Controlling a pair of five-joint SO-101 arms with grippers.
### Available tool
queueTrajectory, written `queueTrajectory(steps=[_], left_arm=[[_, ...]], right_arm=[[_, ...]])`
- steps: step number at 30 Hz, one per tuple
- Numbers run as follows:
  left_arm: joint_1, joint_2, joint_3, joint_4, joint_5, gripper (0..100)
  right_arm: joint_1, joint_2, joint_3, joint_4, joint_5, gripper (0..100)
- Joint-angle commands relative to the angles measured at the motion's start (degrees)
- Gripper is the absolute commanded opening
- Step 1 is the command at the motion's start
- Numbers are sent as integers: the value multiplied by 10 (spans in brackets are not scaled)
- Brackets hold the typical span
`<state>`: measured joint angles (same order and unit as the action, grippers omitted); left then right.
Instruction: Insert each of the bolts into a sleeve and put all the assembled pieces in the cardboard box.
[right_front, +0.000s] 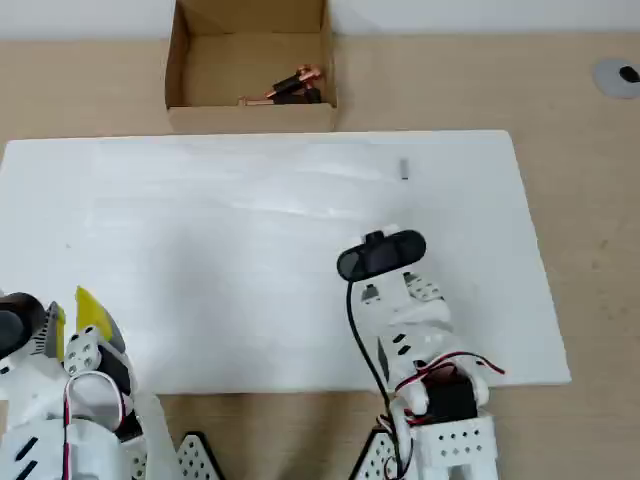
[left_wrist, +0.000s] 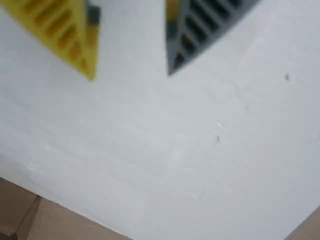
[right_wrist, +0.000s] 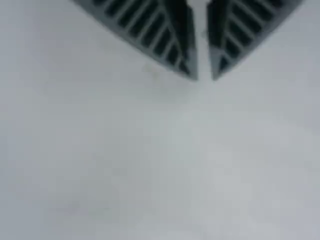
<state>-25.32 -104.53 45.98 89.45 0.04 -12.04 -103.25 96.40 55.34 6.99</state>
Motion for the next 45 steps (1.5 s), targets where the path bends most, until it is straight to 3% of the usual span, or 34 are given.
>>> queueTrajectory(steps=[1, 7, 45], left_arm=[[-3, -1, 2, -2, -1, 100], [-4, -1, 2, -2, -1, 101], [-3, -1, 2, -2, -1, 101]], right_arm=[[11, -65, 3, -1, 3, 10], [11, -67, 3, 60, 4, 10], [11, -67, 3, 59, 4, 10]])
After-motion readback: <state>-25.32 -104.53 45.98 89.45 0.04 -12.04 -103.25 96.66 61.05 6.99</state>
